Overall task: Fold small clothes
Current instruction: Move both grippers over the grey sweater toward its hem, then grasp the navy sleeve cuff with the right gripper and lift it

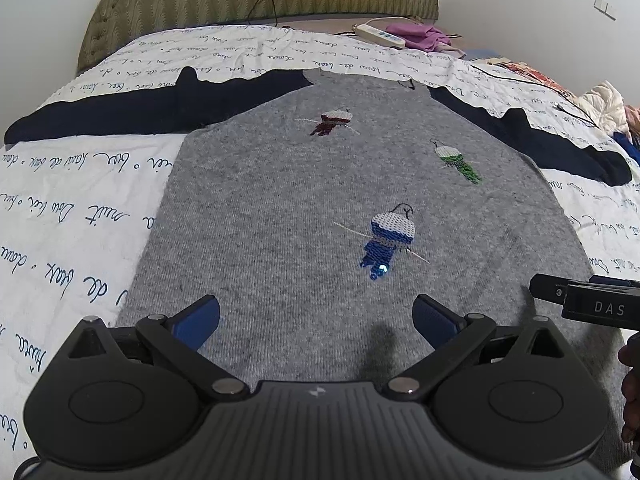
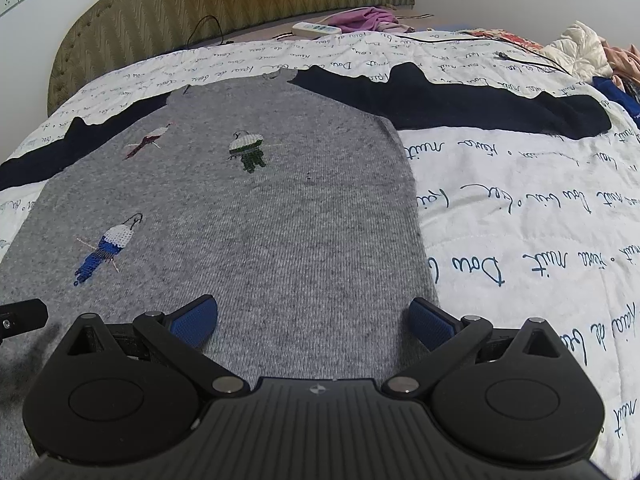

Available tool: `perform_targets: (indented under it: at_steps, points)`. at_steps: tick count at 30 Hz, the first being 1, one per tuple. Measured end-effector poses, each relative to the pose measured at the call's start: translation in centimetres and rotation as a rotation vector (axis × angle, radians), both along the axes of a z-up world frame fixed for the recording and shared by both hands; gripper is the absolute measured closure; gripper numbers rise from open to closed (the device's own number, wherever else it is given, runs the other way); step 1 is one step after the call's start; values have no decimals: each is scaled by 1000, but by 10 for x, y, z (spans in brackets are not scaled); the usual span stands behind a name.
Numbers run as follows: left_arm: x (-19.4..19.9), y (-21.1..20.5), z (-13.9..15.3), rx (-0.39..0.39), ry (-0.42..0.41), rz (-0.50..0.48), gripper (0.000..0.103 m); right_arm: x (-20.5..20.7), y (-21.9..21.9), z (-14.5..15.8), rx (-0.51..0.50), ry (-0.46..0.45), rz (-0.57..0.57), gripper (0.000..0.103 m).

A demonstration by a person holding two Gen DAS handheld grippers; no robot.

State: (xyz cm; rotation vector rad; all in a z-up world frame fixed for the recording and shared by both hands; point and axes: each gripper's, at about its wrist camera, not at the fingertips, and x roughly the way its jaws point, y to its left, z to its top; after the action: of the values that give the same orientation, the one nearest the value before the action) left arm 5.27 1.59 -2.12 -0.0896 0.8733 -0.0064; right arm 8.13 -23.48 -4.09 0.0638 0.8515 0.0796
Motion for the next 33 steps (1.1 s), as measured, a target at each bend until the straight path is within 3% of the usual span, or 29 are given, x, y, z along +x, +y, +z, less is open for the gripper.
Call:
perform_targets:
  at_steps: [33]
  points:
    - [80, -15, 2, 82, -68, -5, 0, 77, 4, 2, -7, -14, 51, 0]
